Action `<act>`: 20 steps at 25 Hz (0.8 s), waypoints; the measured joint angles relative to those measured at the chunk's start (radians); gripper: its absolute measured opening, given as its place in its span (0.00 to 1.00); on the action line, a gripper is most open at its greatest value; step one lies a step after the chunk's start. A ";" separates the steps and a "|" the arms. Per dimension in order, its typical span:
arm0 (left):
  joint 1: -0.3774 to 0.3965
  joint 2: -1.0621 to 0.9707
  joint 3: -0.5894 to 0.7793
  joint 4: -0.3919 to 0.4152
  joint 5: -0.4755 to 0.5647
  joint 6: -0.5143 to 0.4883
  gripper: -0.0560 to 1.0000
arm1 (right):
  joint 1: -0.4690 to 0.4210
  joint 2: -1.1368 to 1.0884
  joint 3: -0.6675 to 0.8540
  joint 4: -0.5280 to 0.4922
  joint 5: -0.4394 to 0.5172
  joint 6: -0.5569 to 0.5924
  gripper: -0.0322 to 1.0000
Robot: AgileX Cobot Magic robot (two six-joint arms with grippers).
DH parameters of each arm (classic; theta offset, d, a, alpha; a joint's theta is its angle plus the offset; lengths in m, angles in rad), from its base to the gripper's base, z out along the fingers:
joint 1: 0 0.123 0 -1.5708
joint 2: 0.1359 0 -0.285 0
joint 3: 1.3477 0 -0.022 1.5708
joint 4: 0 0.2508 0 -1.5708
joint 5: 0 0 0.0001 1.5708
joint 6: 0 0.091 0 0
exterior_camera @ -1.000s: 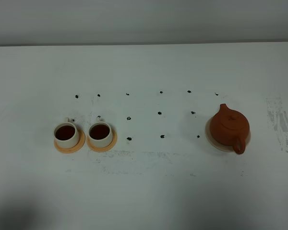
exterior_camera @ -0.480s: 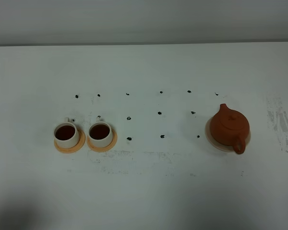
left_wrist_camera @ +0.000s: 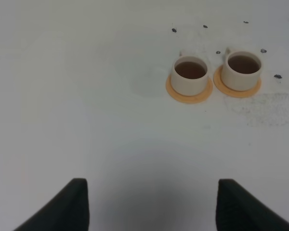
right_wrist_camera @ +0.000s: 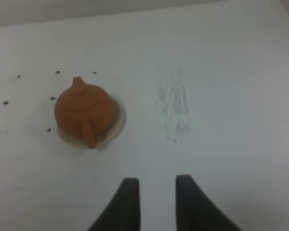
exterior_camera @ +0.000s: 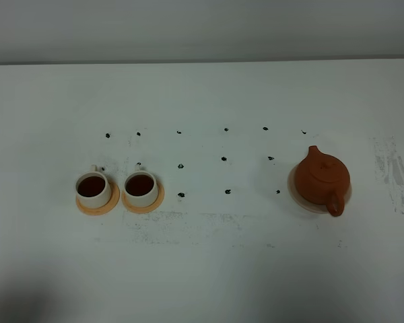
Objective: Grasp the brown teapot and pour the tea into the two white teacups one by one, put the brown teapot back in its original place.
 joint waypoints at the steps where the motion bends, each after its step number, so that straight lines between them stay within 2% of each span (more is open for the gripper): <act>1: 0.000 0.000 0.000 0.000 0.000 0.000 0.60 | 0.000 0.000 0.000 0.000 0.000 0.000 0.23; 20: -0.003 0.000 0.000 0.000 0.000 0.000 0.60 | 0.000 0.000 0.000 0.001 0.000 -0.001 0.23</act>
